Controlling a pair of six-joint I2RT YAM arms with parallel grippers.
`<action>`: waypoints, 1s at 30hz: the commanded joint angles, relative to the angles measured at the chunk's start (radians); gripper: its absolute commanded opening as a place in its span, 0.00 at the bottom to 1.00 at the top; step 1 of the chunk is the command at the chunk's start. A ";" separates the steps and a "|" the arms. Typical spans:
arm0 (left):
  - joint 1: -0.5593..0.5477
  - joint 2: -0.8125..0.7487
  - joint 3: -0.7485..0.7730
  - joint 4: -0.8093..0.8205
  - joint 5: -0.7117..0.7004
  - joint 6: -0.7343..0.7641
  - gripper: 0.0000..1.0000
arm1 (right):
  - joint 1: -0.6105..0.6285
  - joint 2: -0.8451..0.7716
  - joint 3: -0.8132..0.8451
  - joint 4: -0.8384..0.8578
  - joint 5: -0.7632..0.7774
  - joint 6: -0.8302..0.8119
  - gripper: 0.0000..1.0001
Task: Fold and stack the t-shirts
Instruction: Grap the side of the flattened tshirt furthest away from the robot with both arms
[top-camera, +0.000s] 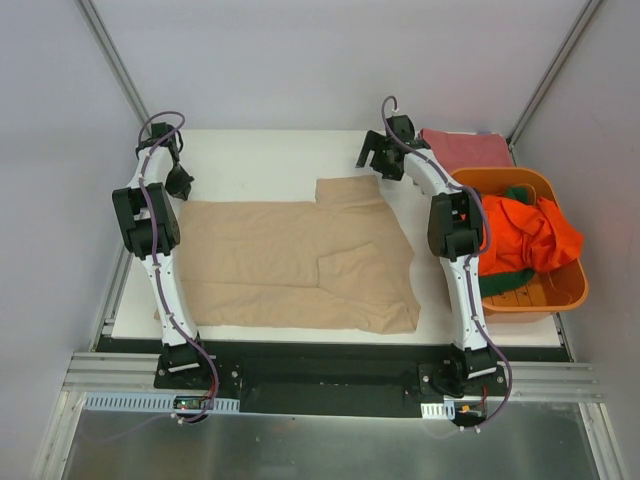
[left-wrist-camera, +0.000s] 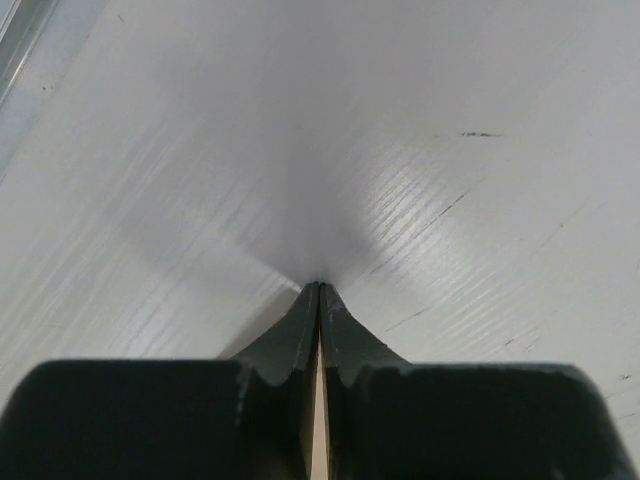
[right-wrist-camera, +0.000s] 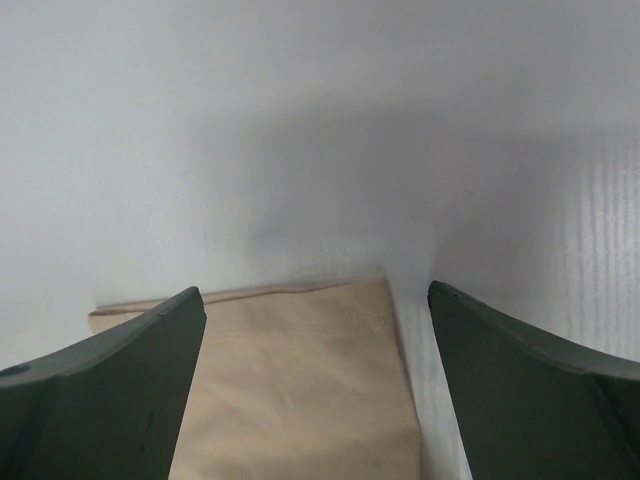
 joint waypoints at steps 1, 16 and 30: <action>0.001 -0.012 -0.064 -0.078 0.034 0.031 0.00 | 0.023 -0.017 0.011 -0.073 -0.108 0.027 0.97; 0.001 -0.135 -0.131 -0.038 0.042 0.025 0.00 | 0.076 0.016 0.089 -0.160 -0.024 -0.048 0.44; 0.001 -0.321 -0.349 0.057 0.083 -0.004 0.00 | 0.097 -0.302 -0.222 0.079 -0.242 -0.214 0.00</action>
